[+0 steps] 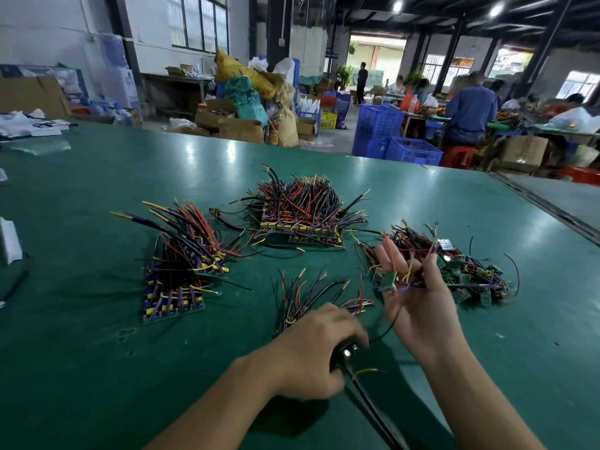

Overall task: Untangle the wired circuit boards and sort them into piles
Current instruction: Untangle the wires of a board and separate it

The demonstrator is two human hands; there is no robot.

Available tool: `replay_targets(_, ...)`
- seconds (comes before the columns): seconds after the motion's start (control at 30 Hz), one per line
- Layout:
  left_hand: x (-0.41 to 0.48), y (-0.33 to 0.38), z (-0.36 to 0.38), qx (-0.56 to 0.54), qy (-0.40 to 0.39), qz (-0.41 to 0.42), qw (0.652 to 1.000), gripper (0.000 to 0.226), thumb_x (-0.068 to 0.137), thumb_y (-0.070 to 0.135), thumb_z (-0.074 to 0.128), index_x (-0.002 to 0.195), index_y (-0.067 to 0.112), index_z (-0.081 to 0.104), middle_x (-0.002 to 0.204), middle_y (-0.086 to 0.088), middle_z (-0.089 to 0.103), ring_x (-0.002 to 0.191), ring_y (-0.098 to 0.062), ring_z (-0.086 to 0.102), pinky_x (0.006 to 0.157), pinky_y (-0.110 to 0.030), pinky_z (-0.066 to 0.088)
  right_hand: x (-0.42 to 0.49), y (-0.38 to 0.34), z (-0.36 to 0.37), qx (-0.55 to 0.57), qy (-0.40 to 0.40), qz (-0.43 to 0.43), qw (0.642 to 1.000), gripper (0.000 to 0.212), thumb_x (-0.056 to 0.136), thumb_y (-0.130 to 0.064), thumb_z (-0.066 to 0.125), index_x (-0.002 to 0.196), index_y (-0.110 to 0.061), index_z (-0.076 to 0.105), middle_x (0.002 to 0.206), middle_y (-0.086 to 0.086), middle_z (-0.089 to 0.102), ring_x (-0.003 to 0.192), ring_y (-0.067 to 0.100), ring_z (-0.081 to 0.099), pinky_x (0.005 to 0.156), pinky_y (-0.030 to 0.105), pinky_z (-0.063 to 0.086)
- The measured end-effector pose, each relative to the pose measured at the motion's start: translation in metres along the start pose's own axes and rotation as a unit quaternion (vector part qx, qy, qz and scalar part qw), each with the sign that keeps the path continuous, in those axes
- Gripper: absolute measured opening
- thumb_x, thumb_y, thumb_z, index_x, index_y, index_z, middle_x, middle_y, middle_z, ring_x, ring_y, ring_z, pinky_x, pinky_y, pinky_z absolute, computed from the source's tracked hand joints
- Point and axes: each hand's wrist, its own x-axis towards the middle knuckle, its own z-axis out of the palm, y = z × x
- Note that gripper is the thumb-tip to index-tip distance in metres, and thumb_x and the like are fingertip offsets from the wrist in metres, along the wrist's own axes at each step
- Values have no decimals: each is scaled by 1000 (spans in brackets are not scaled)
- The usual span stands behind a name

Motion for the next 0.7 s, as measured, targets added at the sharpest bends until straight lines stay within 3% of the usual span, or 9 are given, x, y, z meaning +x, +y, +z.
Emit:
replay_targets(0.03,1,-2,2,33,-10,18,999,37,78,19,65,114,26,61,123,10,52,120,-3,38,107,-26,31,1,-1,-1,-7,0,-4,1000,35,100,-44,36,76,-21,49,120,7,70,108,10,67,54,13,51)
replay_targets(0.13,3,-5,4,58,-2,33,998,18,86,30,68,100,21,74,129,9,56,124,-3,34,107,-20,26,4,-9,-3,14,19,-38,999,38,96,-42,42,67,-20,50,108,10,74,113,20,66,94,26,51)
replay_targets(0.17,5,-4,4,47,6,41,998,17,86,29,69,97,18,75,128,7,58,124,-4,35,106,-17,26,5,-13,-4,24,27,-49,998,38,96,-42,42,67,-19,50,101,10,75,113,23,66,101,30,48)
replay_targets(0.33,3,6,-5,-114,141,40,983,9,82,13,70,85,11,78,102,3,75,116,-1,56,101,-20,39,11,-29,-18,68,48,-62,995,38,99,-40,40,68,-20,49,85,1,74,106,20,69,93,34,52)
replay_targets(0.4,1,8,-8,-200,174,-3,964,13,84,15,66,87,15,78,84,5,75,87,-1,67,81,-20,48,14,-31,-26,63,55,-57,995,35,100,-41,39,72,-22,48,87,-3,74,107,17,68,76,24,54)
replay_targets(0.5,0,10,-11,-324,209,-76,920,22,91,10,54,79,20,69,65,-1,68,50,-18,61,54,-27,50,19,-34,-32,31,57,-68,996,33,98,-43,40,71,-25,49,82,-10,73,101,10,69,65,19,44)
replay_targets(0.6,5,8,-14,-397,263,-142,868,24,99,4,46,80,6,60,59,-5,62,37,-22,51,44,-30,47,21,-40,-32,35,40,-113,992,30,91,-41,49,66,-24,52,75,-8,69,91,11,70,84,24,40)
replay_targets(0.7,11,5,-19,-494,299,-213,788,25,101,11,45,91,3,66,75,-9,68,38,-17,49,51,-29,51,19,-47,-32,40,46,-144,988,31,93,-38,49,66,-23,53,73,-6,65,85,14,68,100,26,37)
